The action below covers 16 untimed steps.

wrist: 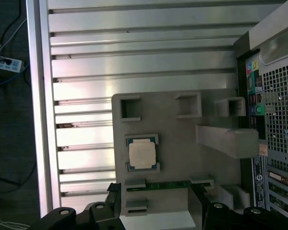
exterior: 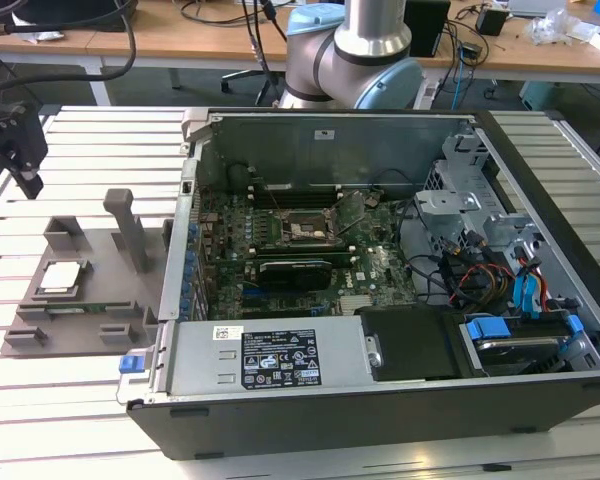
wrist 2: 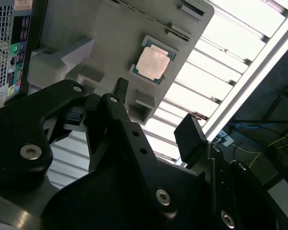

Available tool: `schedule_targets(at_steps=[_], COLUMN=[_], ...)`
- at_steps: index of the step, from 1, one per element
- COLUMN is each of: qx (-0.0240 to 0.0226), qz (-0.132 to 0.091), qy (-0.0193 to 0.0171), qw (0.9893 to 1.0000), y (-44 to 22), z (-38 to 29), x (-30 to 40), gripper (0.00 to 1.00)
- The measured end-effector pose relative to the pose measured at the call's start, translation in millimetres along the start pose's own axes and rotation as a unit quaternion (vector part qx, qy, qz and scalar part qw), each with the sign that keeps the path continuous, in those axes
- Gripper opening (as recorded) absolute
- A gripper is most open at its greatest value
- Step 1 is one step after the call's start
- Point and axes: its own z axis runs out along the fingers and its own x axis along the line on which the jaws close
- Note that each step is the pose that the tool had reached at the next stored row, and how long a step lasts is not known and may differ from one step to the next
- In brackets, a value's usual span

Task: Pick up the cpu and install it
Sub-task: 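Pick up the cpu and move it towards the insertion slot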

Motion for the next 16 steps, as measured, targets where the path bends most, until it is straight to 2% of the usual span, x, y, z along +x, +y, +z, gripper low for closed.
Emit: schedule_targets(at_steps=[5, 11, 15, 16], qx=[0.0012, 0.0052, 0.0135, 0.0136], qz=[0.0, -0.001, -0.002, -0.004], qy=[-0.0001, -0.0003, -0.0009, -0.0009], qw=[1.0, 1.0, 0.9999, 0.9999], y=[0.0, 0.0, 0.1, 0.2], z=[2.3, 7.7, 12.0, 12.9], x=[0.0, 0.2, -0.2, -0.5], gripper=[0.66, 0.66, 0.66, 0.66])
